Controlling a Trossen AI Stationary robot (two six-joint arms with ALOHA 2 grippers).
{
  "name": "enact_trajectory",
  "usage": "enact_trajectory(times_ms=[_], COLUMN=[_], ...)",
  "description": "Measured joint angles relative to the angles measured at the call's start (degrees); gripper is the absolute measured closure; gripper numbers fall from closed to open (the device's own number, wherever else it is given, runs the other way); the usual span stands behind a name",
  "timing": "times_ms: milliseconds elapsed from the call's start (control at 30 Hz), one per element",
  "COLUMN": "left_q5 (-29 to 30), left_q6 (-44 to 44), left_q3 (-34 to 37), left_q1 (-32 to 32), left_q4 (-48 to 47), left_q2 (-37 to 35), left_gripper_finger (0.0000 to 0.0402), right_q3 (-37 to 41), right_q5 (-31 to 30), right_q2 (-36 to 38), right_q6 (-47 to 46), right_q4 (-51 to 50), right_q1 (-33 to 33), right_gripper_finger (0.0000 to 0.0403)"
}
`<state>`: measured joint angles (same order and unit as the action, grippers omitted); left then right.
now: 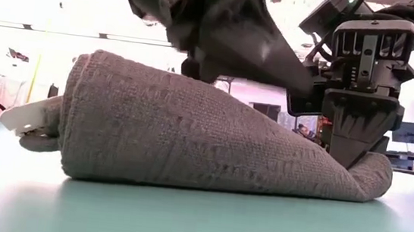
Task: Roll towel
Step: Roll the gray towel
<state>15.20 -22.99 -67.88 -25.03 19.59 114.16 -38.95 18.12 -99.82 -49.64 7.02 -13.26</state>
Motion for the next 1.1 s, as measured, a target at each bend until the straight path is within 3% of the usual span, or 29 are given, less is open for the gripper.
enact_trajectory(times_ms=[233,633,933,1100], left_q5=[-2.45,0.15,3.12,4.68], left_q6=[-1.28,-4.71,-11.07,-15.31], left_q3=[-2.94,-0.53,7.79,13.46], left_q1=[-0.05,-0.38,-2.65,-3.83], left_q4=[-0.7,-3.05,7.81,15.46], left_q2=[5.07,5.08,5.04,5.04], left_gripper_finger=[0.0401,0.0401,0.0402,0.0401], right_q3=[-0.04,0.08,0.07,0.02], right_q5=[3.19,3.01,2.83,8.65], right_q2=[-2.38,-2.34,-2.55,-1.77], right_q6=[-0.47,-0.05,-0.25,-0.47], right_q4=[2.31,3.24,5.8,6.1], right_q1=[0.02,-0.24,-0.39,0.91], right_gripper_finger=[0.0369,0.0361,0.028,0.0236])
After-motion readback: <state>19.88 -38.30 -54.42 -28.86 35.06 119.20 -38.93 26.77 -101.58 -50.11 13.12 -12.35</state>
